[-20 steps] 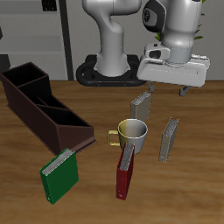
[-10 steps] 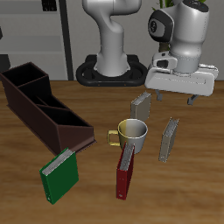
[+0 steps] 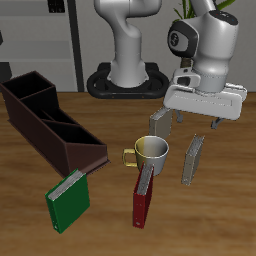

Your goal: Place the left yellow book into the right desk caddy's front compartment

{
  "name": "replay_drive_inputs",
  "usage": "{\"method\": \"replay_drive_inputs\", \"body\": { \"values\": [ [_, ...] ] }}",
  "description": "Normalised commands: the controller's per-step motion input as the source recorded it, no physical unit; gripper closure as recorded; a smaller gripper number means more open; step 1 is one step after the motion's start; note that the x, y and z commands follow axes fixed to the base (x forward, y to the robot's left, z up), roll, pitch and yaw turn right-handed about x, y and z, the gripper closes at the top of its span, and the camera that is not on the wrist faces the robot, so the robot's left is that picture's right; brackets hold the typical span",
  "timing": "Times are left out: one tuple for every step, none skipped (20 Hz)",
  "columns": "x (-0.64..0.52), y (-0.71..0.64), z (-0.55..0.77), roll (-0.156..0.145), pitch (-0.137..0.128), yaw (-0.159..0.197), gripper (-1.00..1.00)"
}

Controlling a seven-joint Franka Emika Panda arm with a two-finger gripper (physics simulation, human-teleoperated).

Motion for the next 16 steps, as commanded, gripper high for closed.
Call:
{"method": "replay_drive_inputs", "body": {
  "values": [
    [-0.08, -0.04, -0.19, -0.020, -0.057, -0.036, -1.00],
    [-0.03, 0.16, -0.09, -0.025, 0.007, -0.031, -1.00],
    [-0.08, 0.17, -0.34, 0.080, 0.012, -0.043, -1.00],
    [-0.02, 0.02, -0.20, -0.001, -0.012, -0.011, -1.00],
    [-0.02, 0.11, -0.13, 0.004, -0.004, -0.083, -1.00],
    [-0.04, 0.08, -0.07, -0.007, -0.066, 0.019, -1.00],
    [-0.04, 0.06, -0.07, 0.010, -0.029, -0.047, -1.00],
    [-0.03, 0.04, -0.08, -0.035, -0.020, -0.070, -1.00],
    [-0.01, 0.09, -0.09, 0.042, -0.017, -0.030, -1.00],
    [-0.03, -0.03, -0.08, -0.031, -0.067, -0.033, -1.00],
    [-0.01, -0.02, -0.05, -0.012, -0.007, -0.038, -1.00],
    [0.03, 0.05, -0.15, 0.044, -0.027, -0.045, -1.00],
    [0.02, -0.02, -0.12, -0.033, -0.023, -0.018, -1.00],
    [-0.01, 0.11, 0.01, 0.000, 0.000, 0.000, -1.00],
    [0.11, -0.07, -0.25, 0.049, 0.021, -0.059, -1.00],
    [-0.02, 0.09, 0.02, 0.000, 0.000, 0.000, -1.00]
  ]
}}
